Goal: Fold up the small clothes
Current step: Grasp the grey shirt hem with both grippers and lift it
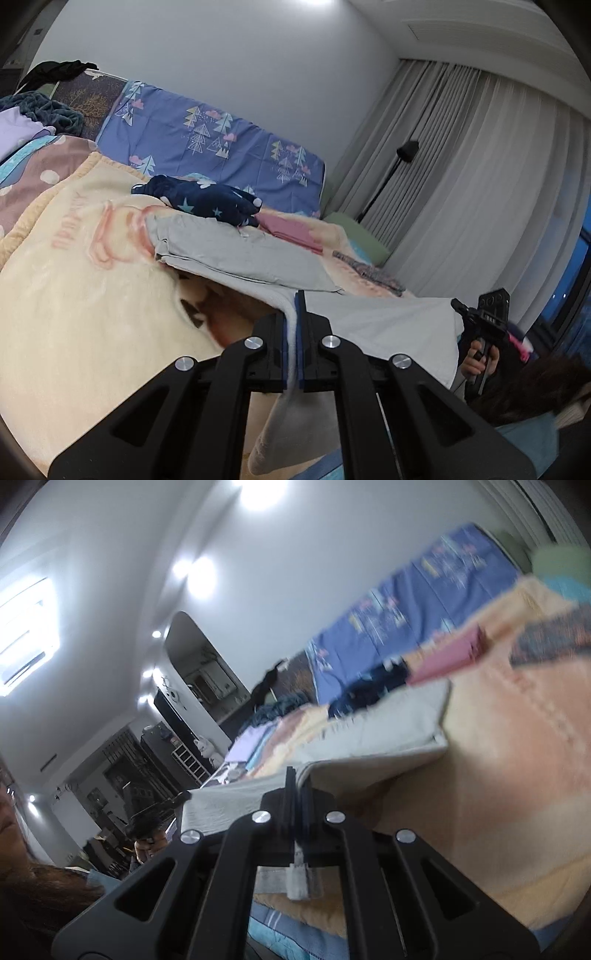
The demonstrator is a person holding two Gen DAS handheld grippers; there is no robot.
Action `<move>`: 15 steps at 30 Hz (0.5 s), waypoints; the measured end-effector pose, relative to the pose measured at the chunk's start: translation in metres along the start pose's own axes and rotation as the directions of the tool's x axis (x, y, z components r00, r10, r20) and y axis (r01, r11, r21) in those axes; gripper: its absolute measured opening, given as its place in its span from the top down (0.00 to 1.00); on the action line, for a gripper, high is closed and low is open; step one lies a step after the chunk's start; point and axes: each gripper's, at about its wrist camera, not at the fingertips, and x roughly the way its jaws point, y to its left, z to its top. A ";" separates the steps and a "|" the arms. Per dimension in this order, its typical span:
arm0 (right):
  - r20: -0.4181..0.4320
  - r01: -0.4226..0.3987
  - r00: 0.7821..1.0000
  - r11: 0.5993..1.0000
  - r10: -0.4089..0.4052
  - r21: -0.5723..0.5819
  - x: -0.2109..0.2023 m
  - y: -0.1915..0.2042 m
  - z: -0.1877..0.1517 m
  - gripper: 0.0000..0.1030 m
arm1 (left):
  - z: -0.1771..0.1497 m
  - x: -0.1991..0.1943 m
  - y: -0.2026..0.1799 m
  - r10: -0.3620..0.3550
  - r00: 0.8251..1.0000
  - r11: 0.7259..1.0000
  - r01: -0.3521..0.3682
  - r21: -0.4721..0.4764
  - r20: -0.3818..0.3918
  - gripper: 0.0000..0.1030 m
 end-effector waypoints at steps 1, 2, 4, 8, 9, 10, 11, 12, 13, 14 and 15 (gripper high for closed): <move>0.013 0.003 1.000 1.000 -0.003 -0.030 -0.007 0.008 0.002 0.98 | 0.000 -0.003 -0.001 0.008 1.000 1.000 -0.008 -0.004 -0.001 0.97; 0.020 0.011 1.000 0.998 -0.010 -0.055 -0.013 0.015 0.001 0.98 | -0.002 -0.005 -0.001 0.018 1.000 1.000 -0.018 -0.005 -0.004 0.97; 0.024 0.033 0.999 0.996 -0.031 -0.079 -0.018 0.020 -0.003 0.98 | -0.010 -0.008 0.005 0.036 0.999 0.999 -0.037 -0.028 -0.018 0.97; 0.028 0.044 0.999 0.999 -0.044 0.003 -0.019 0.004 -0.013 0.98 | -0.027 -0.008 0.018 0.049 0.998 0.994 -0.053 -0.095 -0.047 0.97; 0.028 0.048 0.998 0.999 -0.048 0.017 -0.018 0.002 -0.014 0.98 | -0.028 -0.008 0.015 0.055 0.997 0.995 -0.059 -0.086 -0.049 0.97; 0.027 0.045 0.999 0.999 -0.046 0.026 -0.019 0.003 -0.014 0.98 | -0.028 -0.008 0.011 0.061 0.997 0.995 -0.065 -0.073 -0.049 0.97; 0.030 0.033 0.999 0.999 -0.034 0.028 -0.018 0.004 -0.013 0.98 | -0.027 -0.007 0.004 0.060 0.997 0.997 -0.062 -0.055 -0.046 0.97; 0.037 0.019 0.999 1.000 -0.020 0.024 -0.019 0.006 -0.012 0.98 | -0.024 -0.008 -0.003 0.062 0.997 0.997 -0.063 -0.036 -0.039 0.97; 0.049 0.010 0.999 1.000 -0.011 0.012 -0.021 0.011 -0.011 0.98 | -0.021 -0.011 -0.010 0.063 0.998 0.998 -0.064 -0.016 -0.029 0.97; 0.069 0.004 0.998 1.000 -0.003 -0.012 -0.025 0.018 -0.008 0.98 | -0.018 -0.015 -0.017 0.059 0.998 0.998 -0.059 0.008 -0.016 0.97; 0.088 -0.005 0.996 0.999 0.008 -0.032 -0.029 0.023 -0.006 0.98 | -0.013 -0.020 -0.026 0.049 0.999 0.998 -0.049 0.037 0.006 0.97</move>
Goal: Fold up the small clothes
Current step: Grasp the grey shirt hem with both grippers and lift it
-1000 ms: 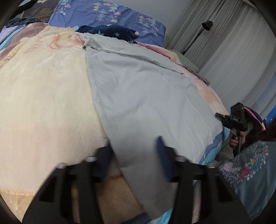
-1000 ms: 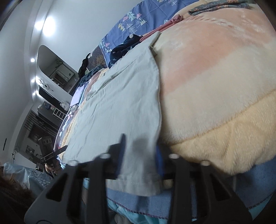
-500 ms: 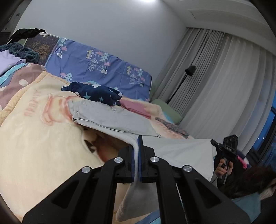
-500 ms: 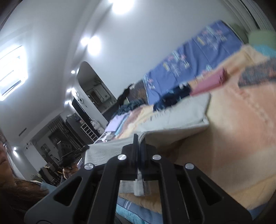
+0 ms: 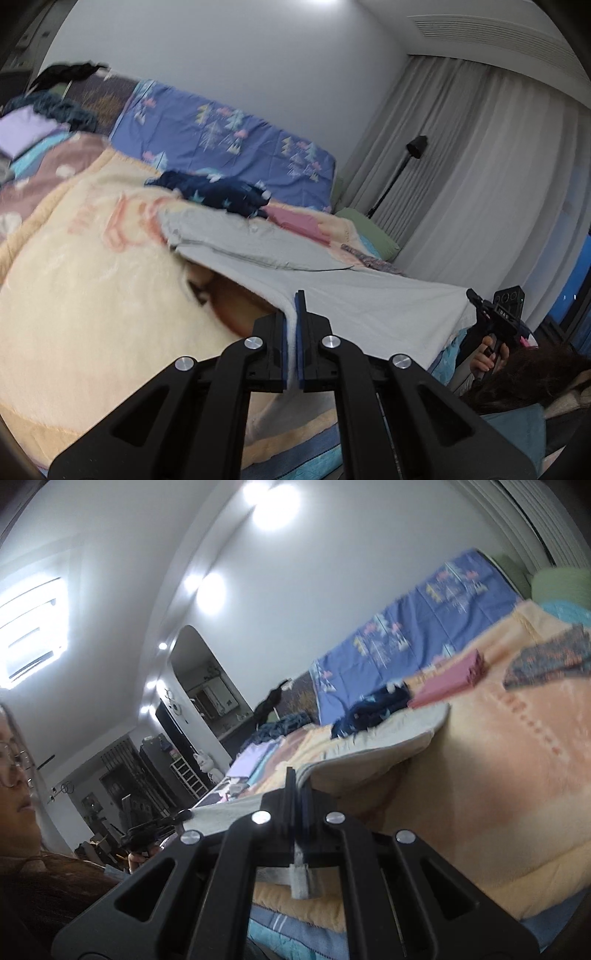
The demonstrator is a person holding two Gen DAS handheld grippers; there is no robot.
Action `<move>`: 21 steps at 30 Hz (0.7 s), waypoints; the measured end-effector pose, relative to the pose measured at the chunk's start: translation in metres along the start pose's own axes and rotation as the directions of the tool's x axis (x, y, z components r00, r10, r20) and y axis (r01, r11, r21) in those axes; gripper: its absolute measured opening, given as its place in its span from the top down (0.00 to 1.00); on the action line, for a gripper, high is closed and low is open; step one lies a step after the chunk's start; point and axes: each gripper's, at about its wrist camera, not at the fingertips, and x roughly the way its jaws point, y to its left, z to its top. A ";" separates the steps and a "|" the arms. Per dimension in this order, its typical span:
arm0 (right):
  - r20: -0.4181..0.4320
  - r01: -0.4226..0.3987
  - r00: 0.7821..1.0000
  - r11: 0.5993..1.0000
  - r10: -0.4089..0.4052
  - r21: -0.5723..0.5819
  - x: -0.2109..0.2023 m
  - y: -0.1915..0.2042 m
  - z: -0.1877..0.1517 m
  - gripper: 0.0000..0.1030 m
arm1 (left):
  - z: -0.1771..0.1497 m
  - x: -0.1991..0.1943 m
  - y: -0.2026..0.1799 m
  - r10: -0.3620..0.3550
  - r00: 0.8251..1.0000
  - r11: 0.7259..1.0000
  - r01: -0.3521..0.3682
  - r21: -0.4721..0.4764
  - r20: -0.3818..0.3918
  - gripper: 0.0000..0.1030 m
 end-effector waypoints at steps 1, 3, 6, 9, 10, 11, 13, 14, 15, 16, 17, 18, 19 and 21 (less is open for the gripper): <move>0.025 -0.017 1.000 1.000 0.017 -0.020 -0.005 0.005 0.004 0.98 | 0.004 -0.006 -0.005 -0.008 1.000 1.000 0.007 0.018 0.023 0.97; 0.072 0.013 0.997 0.998 -0.009 -0.056 -0.008 0.007 0.013 0.98 | 0.014 -0.013 -0.009 -0.021 0.997 0.999 0.018 0.042 0.069 0.97; 0.067 0.090 0.994 0.996 -0.089 -0.012 0.012 -0.018 0.024 0.98 | 0.028 0.004 0.004 0.028 0.997 0.999 -0.031 0.043 0.074 0.95; 0.013 0.136 0.990 0.987 -0.138 0.081 0.054 -0.058 0.032 0.98 | 0.043 0.049 0.029 0.079 0.997 0.997 -0.079 0.007 0.010 0.95; -0.011 0.160 0.987 0.982 -0.160 0.101 0.071 -0.072 0.036 0.98 | 0.049 0.065 0.038 0.088 0.996 0.996 -0.088 -0.006 -0.016 0.95; -0.040 0.193 0.981 0.974 -0.190 0.119 0.093 -0.088 0.041 0.98 | 0.055 0.082 0.049 0.096 0.994 0.995 -0.097 -0.019 -0.043 0.95; -0.080 0.234 0.971 0.962 -0.224 0.143 0.130 -0.111 0.049 0.98 | 0.068 0.118 0.077 0.115 0.989 0.989 -0.122 -0.079 -0.089 0.95; -0.100 0.255 0.965 0.953 -0.241 0.162 0.154 -0.126 0.056 0.98 | 0.073 0.134 0.090 0.122 0.987 0.986 -0.133 -0.105 -0.108 0.95; -0.113 0.259 0.964 0.950 -0.242 0.176 0.171 -0.137 0.062 0.98 | 0.080 0.152 0.104 0.153 0.981 0.979 -0.167 -0.117 -0.121 0.95; -0.126 0.260 0.963 0.948 -0.239 0.186 0.186 -0.146 0.065 0.98 | 0.084 0.165 0.116 0.177 0.975 0.973 -0.194 -0.128 -0.131 0.95; -0.150 0.273 0.957 0.944 -0.247 0.186 0.205 -0.157 0.066 0.98 | 0.087 0.178 0.128 0.197 0.970 0.966 -0.217 -0.141 -0.139 0.95; -0.167 0.302 0.947 0.937 -0.274 0.175 0.219 -0.165 0.067 0.98 | 0.089 0.191 0.142 0.218 0.965 0.958 -0.240 -0.159 -0.146 0.95; -0.202 0.349 0.927 0.924 -0.316 0.157 0.236 -0.175 0.066 0.98 | 0.088 0.201 0.156 0.214 0.963 0.951 -0.243 -0.189 -0.161 0.95; -0.277 0.406 0.893 0.900 -0.355 0.156 0.264 -0.198 0.058 0.98 | 0.083 0.222 0.182 0.198 0.960 0.932 -0.247 -0.264 -0.200 0.95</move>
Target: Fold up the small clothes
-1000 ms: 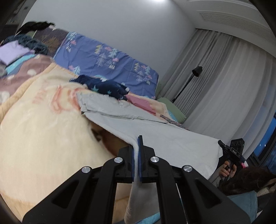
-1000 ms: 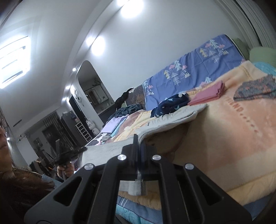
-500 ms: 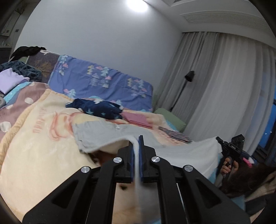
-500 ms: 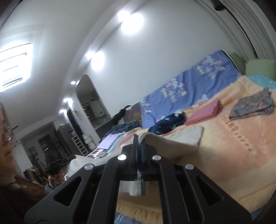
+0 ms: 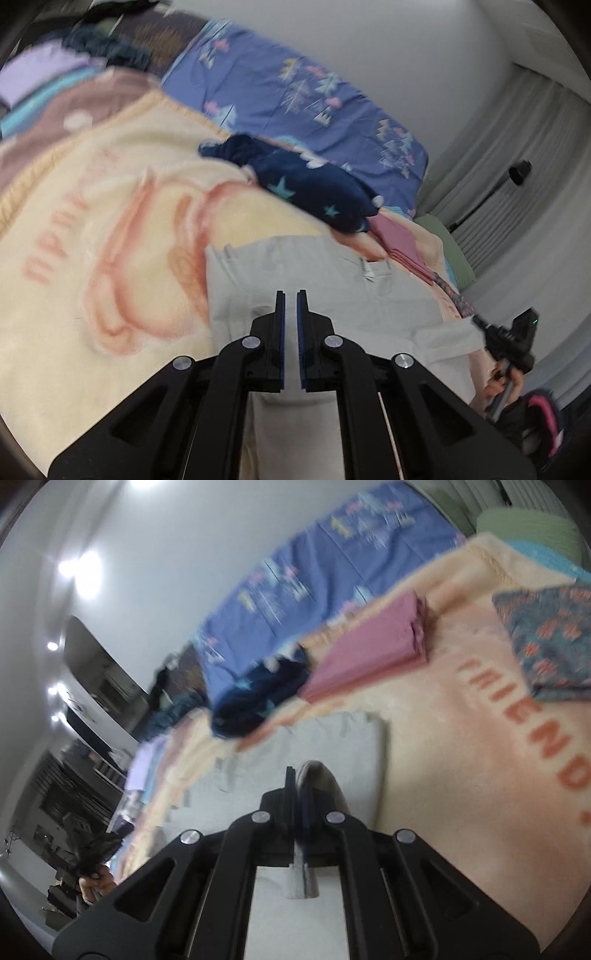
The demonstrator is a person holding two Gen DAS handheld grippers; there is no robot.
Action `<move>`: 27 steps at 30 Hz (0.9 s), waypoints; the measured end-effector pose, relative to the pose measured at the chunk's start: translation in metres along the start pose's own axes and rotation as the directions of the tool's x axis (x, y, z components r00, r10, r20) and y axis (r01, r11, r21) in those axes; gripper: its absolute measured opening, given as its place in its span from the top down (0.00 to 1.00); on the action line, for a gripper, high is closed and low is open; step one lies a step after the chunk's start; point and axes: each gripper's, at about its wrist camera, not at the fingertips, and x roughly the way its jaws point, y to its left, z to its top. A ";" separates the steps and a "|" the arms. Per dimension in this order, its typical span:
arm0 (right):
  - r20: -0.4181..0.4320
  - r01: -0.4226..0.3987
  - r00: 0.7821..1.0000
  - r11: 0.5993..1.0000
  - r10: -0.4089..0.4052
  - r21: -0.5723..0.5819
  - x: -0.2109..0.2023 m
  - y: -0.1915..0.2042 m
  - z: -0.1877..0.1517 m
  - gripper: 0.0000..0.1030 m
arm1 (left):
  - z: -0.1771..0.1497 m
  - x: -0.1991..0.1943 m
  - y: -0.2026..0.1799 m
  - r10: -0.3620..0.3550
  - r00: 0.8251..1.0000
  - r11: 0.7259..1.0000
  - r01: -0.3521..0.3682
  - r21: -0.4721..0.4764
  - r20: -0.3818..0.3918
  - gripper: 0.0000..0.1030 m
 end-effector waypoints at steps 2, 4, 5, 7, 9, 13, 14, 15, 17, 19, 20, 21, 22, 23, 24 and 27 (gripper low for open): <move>-0.053 0.044 0.998 0.999 -0.042 0.032 0.026 -0.015 -0.001 0.98 | -0.003 0.016 0.014 0.011 0.999 0.999 -0.012 -0.040 -0.040 0.96; -0.076 0.039 0.997 0.997 -0.034 0.065 0.037 -0.027 -0.004 0.96 | -0.010 0.019 0.020 0.003 0.998 0.999 -0.007 -0.049 -0.069 0.95; -0.078 0.029 0.997 0.997 -0.023 0.076 0.037 -0.033 -0.005 0.94 | -0.013 0.018 0.021 -0.003 0.997 0.999 0.000 -0.044 -0.078 0.87; -0.088 0.030 0.996 0.997 -0.023 0.076 0.033 -0.039 -0.008 0.94 | -0.020 0.009 0.018 -0.013 0.996 1.000 0.011 -0.021 -0.084 0.68; -0.090 0.025 0.996 0.997 -0.019 0.072 0.026 -0.041 -0.009 0.93 | -0.028 -0.003 0.012 -0.015 0.996 1.000 0.017 0.025 -0.084 0.63; -0.102 0.020 0.995 0.999 -0.016 0.037 0.012 -0.036 -0.015 0.91 | -0.037 -0.016 -0.004 -0.027 0.995 0.995 0.036 0.094 -0.095 0.63; -0.106 0.018 0.994 0.999 -0.015 0.027 0.008 -0.033 -0.017 0.90 | -0.039 -0.017 -0.008 -0.030 0.995 0.993 0.041 0.113 -0.096 0.63; -0.112 0.017 0.994 1.000 -0.014 0.019 0.006 -0.030 -0.020 0.89 | -0.040 -0.017 -0.013 -0.032 0.994 0.989 0.047 0.138 -0.106 0.62; -0.122 0.028 0.992 1.000 -0.027 0.004 0.007 -0.027 -0.021 0.87 | -0.042 -0.012 -0.021 -0.016 0.991 0.984 0.039 0.174 -0.129 0.62; -0.130 0.043 0.991 0.999 -0.044 -0.007 0.008 -0.025 -0.022 0.87 | -0.045 0.000 -0.024 0.031 0.987 0.981 0.000 0.197 -0.156 0.62; -0.134 0.050 0.990 0.999 -0.050 -0.006 0.008 -0.025 -0.022 0.85 | -0.045 0.005 -0.024 0.050 0.985 0.980 -0.016 0.198 -0.165 0.62; -0.135 0.057 0.989 0.998 -0.057 -0.003 0.008 -0.024 -0.022 0.83 | -0.046 0.011 -0.024 0.063 0.983 0.980 -0.029 0.196 -0.171 0.63; -0.136 0.065 0.989 0.998 -0.065 -0.003 0.008 -0.024 -0.022 0.80 | -0.046 0.014 -0.024 0.070 0.983 0.980 -0.036 0.195 -0.171 0.67; -0.136 0.076 0.988 0.997 -0.076 -0.005 0.008 -0.024 -0.022 0.79 | -0.046 0.016 -0.024 0.076 0.983 0.979 -0.042 0.198 -0.168 0.80; -0.138 0.085 0.987 0.996 -0.086 -0.010 0.008 -0.023 -0.021 0.79 | -0.045 0.017 -0.025 0.084 0.982 0.978 -0.049 0.202 -0.169 0.87; -0.145 0.113 0.982 0.993 -0.117 -0.038 0.006 -0.021 -0.021 0.79 | -0.042 0.014 -0.031 0.088 0.984 0.974 -0.053 0.218 -0.156 0.95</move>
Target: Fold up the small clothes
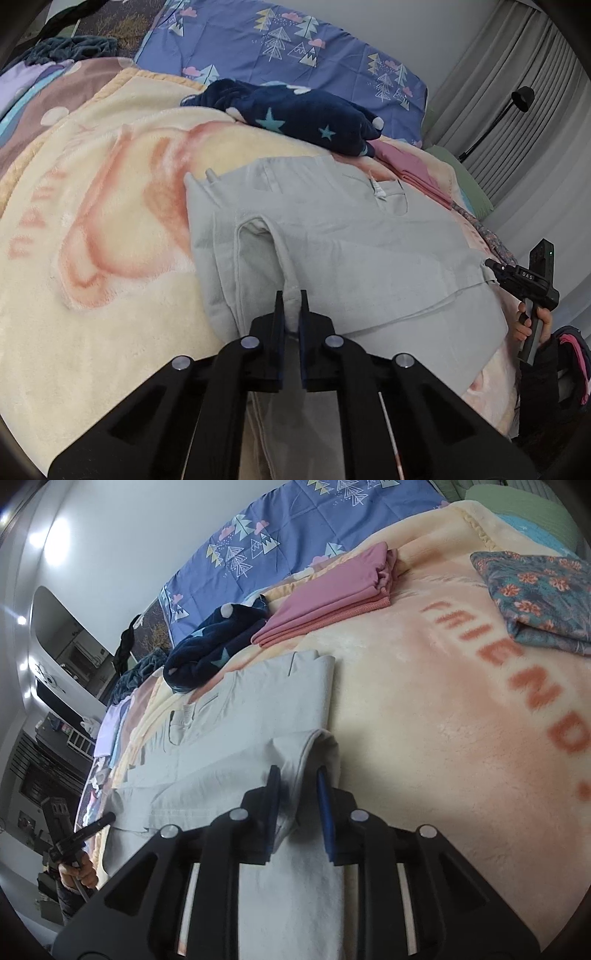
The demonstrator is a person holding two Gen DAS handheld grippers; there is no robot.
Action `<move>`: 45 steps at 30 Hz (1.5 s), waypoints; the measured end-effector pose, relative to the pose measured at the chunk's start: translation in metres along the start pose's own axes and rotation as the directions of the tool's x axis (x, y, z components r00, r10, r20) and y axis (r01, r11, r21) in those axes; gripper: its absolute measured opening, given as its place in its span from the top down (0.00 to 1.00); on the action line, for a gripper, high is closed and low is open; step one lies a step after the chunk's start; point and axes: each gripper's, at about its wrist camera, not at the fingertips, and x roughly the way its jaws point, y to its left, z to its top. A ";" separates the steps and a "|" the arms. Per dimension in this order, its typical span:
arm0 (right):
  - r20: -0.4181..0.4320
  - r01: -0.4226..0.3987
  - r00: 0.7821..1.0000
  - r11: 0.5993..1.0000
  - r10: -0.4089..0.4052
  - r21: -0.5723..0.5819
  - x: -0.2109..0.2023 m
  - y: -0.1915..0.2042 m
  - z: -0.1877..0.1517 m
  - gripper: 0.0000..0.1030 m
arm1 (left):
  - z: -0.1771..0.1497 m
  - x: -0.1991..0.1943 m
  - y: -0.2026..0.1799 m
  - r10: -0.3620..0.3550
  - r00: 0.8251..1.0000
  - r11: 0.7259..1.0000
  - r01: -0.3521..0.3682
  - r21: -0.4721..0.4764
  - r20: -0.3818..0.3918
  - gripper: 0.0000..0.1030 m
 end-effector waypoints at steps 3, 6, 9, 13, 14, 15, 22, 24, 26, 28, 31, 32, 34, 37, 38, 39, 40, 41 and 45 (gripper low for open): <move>-0.009 -0.035 0.999 0.999 0.035 -0.002 -0.003 0.002 0.000 0.94 | 0.002 -0.014 -0.011 -0.022 0.999 0.999 0.021 0.025 0.043 0.95; 0.032 -0.124 0.992 0.992 0.123 0.025 -0.016 0.004 0.002 0.97 | 0.008 -0.035 -0.018 -0.078 0.991 0.997 0.077 0.011 0.107 0.96; 0.112 -0.244 0.965 0.968 0.236 0.066 -0.039 0.007 0.009 0.97 | 0.015 -0.065 -0.022 -0.167 0.967 0.985 0.173 -0.017 0.194 0.96; 0.193 -0.340 0.927 0.937 0.321 0.078 -0.065 0.018 0.029 0.97 | 0.029 -0.105 -0.030 -0.198 0.928 0.978 0.210 -0.004 0.314 0.96; 0.205 -0.335 0.927 0.938 0.313 0.086 -0.065 0.020 0.039 0.97 | 0.036 -0.108 -0.032 -0.174 0.926 0.983 0.182 0.009 0.334 0.96; 0.209 -0.318 0.933 0.943 0.292 0.099 -0.062 0.021 0.049 0.97 | 0.043 -0.106 -0.030 -0.157 0.927 0.986 0.164 0.006 0.339 0.96; 0.071 0.040 0.996 0.970 -0.058 0.238 0.045 -0.005 0.094 0.82 | 0.095 0.022 0.028 0.084 0.991 0.987 -0.069 -0.144 0.103 0.85; 0.052 0.046 0.997 0.965 -0.061 0.259 0.056 -0.013 0.088 0.82 | 0.091 0.051 0.044 0.119 0.993 0.974 -0.113 -0.195 0.021 0.84; 0.044 0.048 0.997 0.983 -0.056 0.177 0.057 -0.009 0.080 0.80 | 0.087 0.049 0.048 0.083 0.996 0.978 -0.073 -0.194 0.042 0.70; 0.045 0.101 0.994 0.994 -0.104 0.048 0.057 0.001 0.078 0.70 | 0.084 0.038 0.043 0.089 0.992 0.987 -0.075 -0.145 0.095 0.59; 0.042 0.131 0.991 0.985 -0.127 -0.111 0.056 0.016 0.080 0.60 | 0.084 0.027 0.034 0.094 0.991 0.994 -0.089 -0.057 0.100 0.51; 0.040 0.110 0.994 0.986 -0.105 -0.122 0.057 0.020 0.083 0.60 | 0.083 0.025 0.033 0.100 0.990 0.995 -0.096 -0.039 0.100 0.48; 0.038 0.090 0.996 0.988 -0.086 -0.129 0.062 0.024 0.091 0.59 | 0.082 0.027 0.036 0.112 0.989 0.993 -0.110 -0.033 0.098 0.48; 0.010 0.099 0.995 0.986 -0.099 -0.136 0.084 0.031 0.105 0.59 | 0.082 0.042 0.048 0.132 0.989 0.990 -0.128 -0.067 0.061 0.48; -0.010 0.096 0.995 0.987 -0.098 -0.129 0.093 0.031 0.109 0.59 | 0.081 0.046 0.052 0.137 0.989 0.988 -0.133 -0.074 0.050 0.48; -0.023 0.099 0.994 0.987 -0.103 -0.124 0.101 0.033 0.111 0.59 | 0.081 0.051 0.055 0.145 0.989 0.987 -0.142 -0.077 0.041 0.48; -0.031 0.105 0.994 0.987 -0.109 -0.123 0.108 0.034 0.114 0.59 | 0.081 0.055 0.058 0.148 0.988 0.986 -0.145 -0.076 0.035 0.48; -0.039 0.104 0.993 0.986 -0.110 -0.129 0.114 0.035 0.115 0.59 | 0.082 0.058 0.060 0.144 0.989 0.987 -0.141 -0.075 0.031 0.52; -0.050 0.095 0.993 0.985 -0.103 -0.147 0.126 0.039 0.114 0.66 | 0.089 0.069 0.063 0.139 0.990 0.989 -0.136 -0.064 0.032 0.61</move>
